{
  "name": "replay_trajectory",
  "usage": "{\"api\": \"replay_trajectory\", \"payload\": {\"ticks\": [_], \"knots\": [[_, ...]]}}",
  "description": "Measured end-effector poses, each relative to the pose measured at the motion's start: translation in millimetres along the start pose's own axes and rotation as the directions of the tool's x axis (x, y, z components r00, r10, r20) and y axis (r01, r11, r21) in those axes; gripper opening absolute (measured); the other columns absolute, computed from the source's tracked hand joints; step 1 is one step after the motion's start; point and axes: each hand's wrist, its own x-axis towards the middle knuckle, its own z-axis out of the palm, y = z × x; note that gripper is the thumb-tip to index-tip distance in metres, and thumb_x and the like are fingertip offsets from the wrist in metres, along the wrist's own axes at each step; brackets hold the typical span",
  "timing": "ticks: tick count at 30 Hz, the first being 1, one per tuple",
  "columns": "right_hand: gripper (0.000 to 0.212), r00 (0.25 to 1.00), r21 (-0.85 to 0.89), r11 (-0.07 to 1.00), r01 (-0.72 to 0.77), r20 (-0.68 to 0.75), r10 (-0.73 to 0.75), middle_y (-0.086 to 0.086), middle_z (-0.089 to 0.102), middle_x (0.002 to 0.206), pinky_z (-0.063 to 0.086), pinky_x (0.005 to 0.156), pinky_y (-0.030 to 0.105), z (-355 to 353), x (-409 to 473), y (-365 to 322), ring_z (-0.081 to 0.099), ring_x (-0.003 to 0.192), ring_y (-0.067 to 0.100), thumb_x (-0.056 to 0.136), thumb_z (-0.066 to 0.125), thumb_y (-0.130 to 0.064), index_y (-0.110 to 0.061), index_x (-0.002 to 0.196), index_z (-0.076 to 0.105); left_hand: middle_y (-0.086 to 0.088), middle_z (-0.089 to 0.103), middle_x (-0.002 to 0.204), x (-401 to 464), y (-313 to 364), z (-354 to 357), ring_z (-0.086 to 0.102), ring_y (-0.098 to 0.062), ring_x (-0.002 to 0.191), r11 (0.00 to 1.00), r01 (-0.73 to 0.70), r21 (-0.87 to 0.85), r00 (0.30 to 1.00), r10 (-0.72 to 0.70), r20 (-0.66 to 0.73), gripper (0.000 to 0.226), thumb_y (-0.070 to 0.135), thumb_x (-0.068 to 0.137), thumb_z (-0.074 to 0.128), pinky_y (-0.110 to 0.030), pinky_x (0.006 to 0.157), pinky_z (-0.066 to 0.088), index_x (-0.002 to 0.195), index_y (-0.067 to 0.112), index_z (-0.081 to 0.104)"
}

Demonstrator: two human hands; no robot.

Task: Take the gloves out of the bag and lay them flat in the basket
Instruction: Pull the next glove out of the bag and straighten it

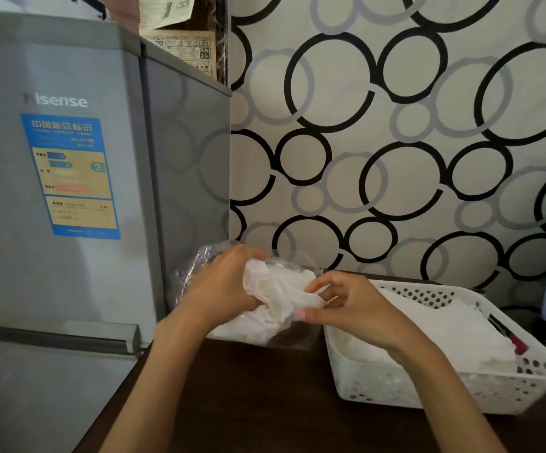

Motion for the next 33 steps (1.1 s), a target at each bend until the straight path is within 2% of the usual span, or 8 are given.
{"api": "replay_trajectory", "payload": {"ticks": [5, 10, 13, 19, 22, 26, 29, 33], "knots": [[0.012, 0.966, -0.216, 0.966, 0.138, -0.187, -0.180, -0.003, 0.070, 0.081, 0.039, 0.061, 0.014, 16.7, -0.2, -0.6, 0.058, 0.070, 0.006, 0.080, 0.072, -0.034, -0.023, 0.084, 0.076, 0.009, 0.045, 0.138, -0.1, 4.9, 3.3, 0.047, -0.016, 0.122, 0.999, -0.022, 0.035, 0.999, 0.021, 0.026, 0.068, 0.027, 0.075, 0.077, -0.034, 0.099, 0.042, 0.135, 0.031, 0.043], [0.007, 0.944, -0.231, 0.962, 0.147, -0.258, -0.206, -0.007, 0.071, 0.085, 0.044, 0.070, 0.021, 25.4, 1.7, -4.8, 0.061, 0.082, 0.008, 0.078, 0.074, -0.031, -0.024, 0.080, 0.076, 0.012, 0.024, 0.148, -4.0, 10.9, 1.3, 0.026, -0.011, 0.136, 0.997, -0.075, -0.017, 0.950, 0.077, 0.304, 0.102, 0.050, 0.066, 0.080, -0.030, 0.109, 0.028, 0.147, 0.028, 0.022], [0.006, 0.969, -0.200, 0.973, 0.113, -0.194, -0.153, -0.005, 0.072, 0.085, 0.050, 0.074, 0.026, 22.6, 3.2, -2.7, 0.064, 0.082, 0.008, 0.079, 0.072, -0.026, -0.026, 0.084, 0.076, 0.014, 0.022, 0.151, -0.8, 9.8, 6.6, 0.016, -0.008, 0.139, 0.987, -0.162, 0.016, 0.973, 0.157, 0.169, 0.085, 0.058, 0.067, 0.076, -0.034, 0.113, 0.021, 0.139, 0.035, 0.038], [0.007, 0.988, -0.303, 0.946, 0.112, -0.070, -0.140, -0.014, 0.073, 0.081, 0.055, 0.079, 0.031, 8.4, 1.5, 4.4, 0.065, 0.079, -0.002, 0.078, 0.075, -0.035, -0.035, 0.084, 0.076, 0.021, 0.042, 0.135, 5.5, -1.9, 34.5, 0.024, -0.004, 0.131, 0.970, -0.243, -0.019, 0.957, 0.243, 0.157, 0.032, 0.046, 0.072, 0.077, -0.033, 0.108, 0.025, 0.101, 0.035, 0.068], [0.012, 0.986, -0.305, 0.945, 0.120, -0.078, -0.150, -0.010, 0.074, 0.086, 0.055, 0.080, 0.031, 5.6, 1.2, 4.8, 0.066, 0.079, 0.000, 0.078, 0.076, -0.032, -0.033, 0.089, 0.075, 0.019, 0.045, 0.135, 8.7, -6.7, 45.1, 0.025, -0.006, 0.132, 0.969, -0.241, 0.046, 0.961, 0.232, 0.148, 0.030, 0.038, 0.073, 0.077, -0.035, 0.107, 0.028, 0.101, 0.031, 0.071], [0.014, 0.955, -0.091, 0.982, 0.163, -0.234, -0.180, -0.008, 0.074, 0.082, 0.054, 0.070, 0.019, -13.6, -1.8, 4.2, 0.067, 0.072, 0.001, 0.077, 0.076, -0.023, -0.034, 0.085, 0.073, 0.014, 0.041, 0.140, 12.2, -10.8, 40.3, 0.025, -0.009, 0.135, 0.971, -0.216, 0.106, 0.973, 0.205, 0.108, 0.045, 0.031, 0.078, 0.075, -0.030, 0.107, 0.023, 0.121, 0.031, 0.061], [0.013, 0.978, -0.099, 0.979, 0.179, -0.092, -0.188, -0.011, 0.073, 0.078, 0.049, 0.062, 0.010, -25.4, -8.4, 0.7, 0.066, 0.071, -0.001, 0.077, 0.076, -0.020, -0.030, 0.086, 0.075, 0.013, 0.040, 0.142, 12.0, -11.1, 38.3, 0.025, -0.009, 0.135, 0.970, -0.209, 0.123, 0.974, 0.196, 0.113, 0.049, 0.033, 0.078, 0.075, -0.030, 0.107, 0.023, 0.124, 0.034, 0.059], [0.015, 0.979, -0.229, 0.956, 0.185, 0.126, -0.160, -0.015, 0.074, 0.079, 0.053, 0.072, 0.015, -31.4, -17.8, -1.0, 0.067, 0.076, 0.001, 0.077, 0.076, -0.018, -0.032, 0.082, 0.076, 0.014, 0.040, 0.142, 10.7, -13.9, 41.6, 0.023, -0.008, 0.135, 0.974, -0.188, 0.126, 0.977, 0.172, 0.124, 0.047, 0.038, 0.075, 0.076, -0.034, 0.107, 0.025, 0.120, 0.038, 0.061]]}}
